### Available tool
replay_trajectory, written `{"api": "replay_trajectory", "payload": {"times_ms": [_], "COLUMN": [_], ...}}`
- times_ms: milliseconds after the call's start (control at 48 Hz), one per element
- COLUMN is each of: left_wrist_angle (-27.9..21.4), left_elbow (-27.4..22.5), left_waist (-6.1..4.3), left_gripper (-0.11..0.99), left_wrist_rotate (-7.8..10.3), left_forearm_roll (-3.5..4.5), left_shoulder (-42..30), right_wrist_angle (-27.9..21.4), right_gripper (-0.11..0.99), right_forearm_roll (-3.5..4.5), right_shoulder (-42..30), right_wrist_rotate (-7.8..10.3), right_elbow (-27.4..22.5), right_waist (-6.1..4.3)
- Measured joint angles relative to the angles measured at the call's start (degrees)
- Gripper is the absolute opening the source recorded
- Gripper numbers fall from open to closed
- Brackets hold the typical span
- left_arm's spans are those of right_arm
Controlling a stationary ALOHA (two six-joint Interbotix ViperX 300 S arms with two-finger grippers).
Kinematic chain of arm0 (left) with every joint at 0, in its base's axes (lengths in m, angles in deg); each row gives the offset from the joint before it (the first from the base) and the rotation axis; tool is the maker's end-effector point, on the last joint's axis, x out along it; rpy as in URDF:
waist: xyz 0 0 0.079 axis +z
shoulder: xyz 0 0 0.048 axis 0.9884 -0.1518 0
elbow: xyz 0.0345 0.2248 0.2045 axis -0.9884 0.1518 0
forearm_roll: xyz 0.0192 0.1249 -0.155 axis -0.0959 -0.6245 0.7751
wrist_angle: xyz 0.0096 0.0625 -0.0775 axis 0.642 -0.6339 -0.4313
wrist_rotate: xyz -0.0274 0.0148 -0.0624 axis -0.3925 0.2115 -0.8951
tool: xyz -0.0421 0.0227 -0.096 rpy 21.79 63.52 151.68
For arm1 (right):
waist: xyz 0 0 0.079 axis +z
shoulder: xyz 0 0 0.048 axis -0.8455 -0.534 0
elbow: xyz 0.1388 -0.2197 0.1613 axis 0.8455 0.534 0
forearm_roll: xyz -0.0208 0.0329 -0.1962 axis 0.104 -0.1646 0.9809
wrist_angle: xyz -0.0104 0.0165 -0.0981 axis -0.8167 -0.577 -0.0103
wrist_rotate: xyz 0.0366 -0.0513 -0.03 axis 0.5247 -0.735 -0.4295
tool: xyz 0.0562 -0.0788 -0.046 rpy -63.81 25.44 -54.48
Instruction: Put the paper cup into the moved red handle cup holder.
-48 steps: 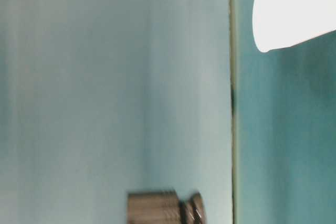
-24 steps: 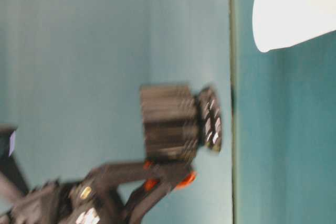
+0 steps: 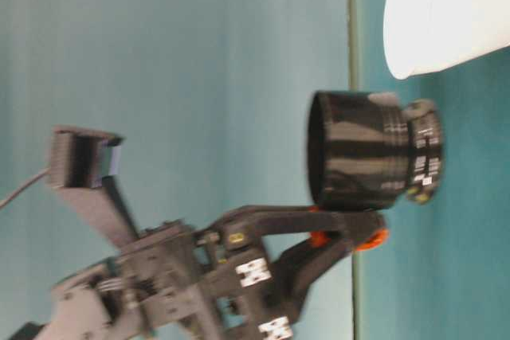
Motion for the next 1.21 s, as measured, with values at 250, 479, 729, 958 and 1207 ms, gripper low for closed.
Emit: {"api": "replay_trajectory", "payload": {"times_ms": [250, 479, 729, 958, 1207], "left_wrist_angle": [4.57, 10.90, 13.18, 13.54, 13.54], "left_elbow": [2.29, 5.98, 6.68, 6.50, 5.98], "left_waist": [0.00, 0.09, 0.09, 0.18, 0.18], "left_gripper": [0.26, 0.26, 0.26, 0.26, 0.26], "left_wrist_rotate": [-0.09, -0.09, -0.09, -0.09, -0.09], "left_forearm_roll": [0.00, 0.00, 0.00, -0.09, -0.09], "left_shoulder": [-2.02, -3.69, -4.13, -5.36, -6.50], "right_wrist_angle": [0.09, 0.00, 0.00, -1.14, -1.32], "right_gripper": [-0.11, -0.11, -0.11, -0.11, -0.11], "right_forearm_roll": [0.00, 0.00, 0.00, 0.00, 0.00], "right_shoulder": [0.09, 0.09, 0.09, 0.09, 0.09], "right_wrist_rotate": [-0.09, -0.09, -0.09, -0.09, -0.09], "right_elbow": [0.00, 0.00, 0.00, 0.00, 0.00], "right_waist": [0.00, 0.09, 0.00, 0.00, 0.00]}}
